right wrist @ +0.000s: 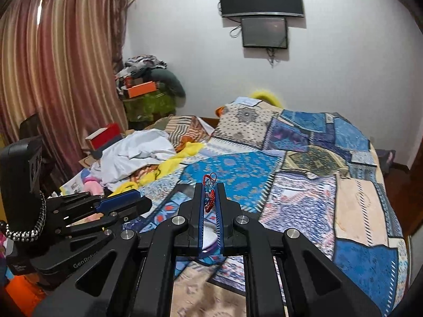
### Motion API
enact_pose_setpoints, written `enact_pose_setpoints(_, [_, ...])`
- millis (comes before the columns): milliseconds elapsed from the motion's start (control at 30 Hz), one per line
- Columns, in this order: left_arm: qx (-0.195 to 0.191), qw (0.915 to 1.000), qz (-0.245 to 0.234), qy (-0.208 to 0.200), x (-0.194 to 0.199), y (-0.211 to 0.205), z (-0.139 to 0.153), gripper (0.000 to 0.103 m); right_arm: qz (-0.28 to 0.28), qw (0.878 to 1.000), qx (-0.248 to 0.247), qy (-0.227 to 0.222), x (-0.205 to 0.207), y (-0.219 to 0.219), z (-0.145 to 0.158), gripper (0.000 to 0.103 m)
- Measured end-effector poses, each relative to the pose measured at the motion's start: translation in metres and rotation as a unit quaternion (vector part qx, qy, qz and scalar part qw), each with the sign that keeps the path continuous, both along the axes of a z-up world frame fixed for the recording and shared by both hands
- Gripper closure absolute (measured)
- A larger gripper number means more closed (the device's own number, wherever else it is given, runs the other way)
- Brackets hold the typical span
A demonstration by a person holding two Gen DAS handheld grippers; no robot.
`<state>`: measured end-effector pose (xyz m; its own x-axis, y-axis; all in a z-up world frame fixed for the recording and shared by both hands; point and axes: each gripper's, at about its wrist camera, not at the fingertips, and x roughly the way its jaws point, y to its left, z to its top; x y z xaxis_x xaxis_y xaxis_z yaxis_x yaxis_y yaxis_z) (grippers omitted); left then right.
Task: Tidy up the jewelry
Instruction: 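Carry both pieces into the heart tin and open both tools to release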
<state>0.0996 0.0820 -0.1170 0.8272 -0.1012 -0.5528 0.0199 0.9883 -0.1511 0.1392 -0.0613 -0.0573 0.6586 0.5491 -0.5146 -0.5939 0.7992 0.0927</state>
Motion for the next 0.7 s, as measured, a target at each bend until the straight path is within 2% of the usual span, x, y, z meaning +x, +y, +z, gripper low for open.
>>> enact_pose_setpoints(367, [-0.024, 0.9987, -0.007, 0.044, 0.018, 0.015, -0.036, 0.085, 0.043, 0.998, -0.021, 0.045, 0.015, 0.037, -0.03, 0.096])
enact_pose_setpoints(700, [-0.047, 0.9935, -0.039, 0.097, 0.038, 0.008, -0.074, 0.085, 0.055, 0.988, -0.034, 0.138, 0.043, 0.044, -0.071, 0.096])
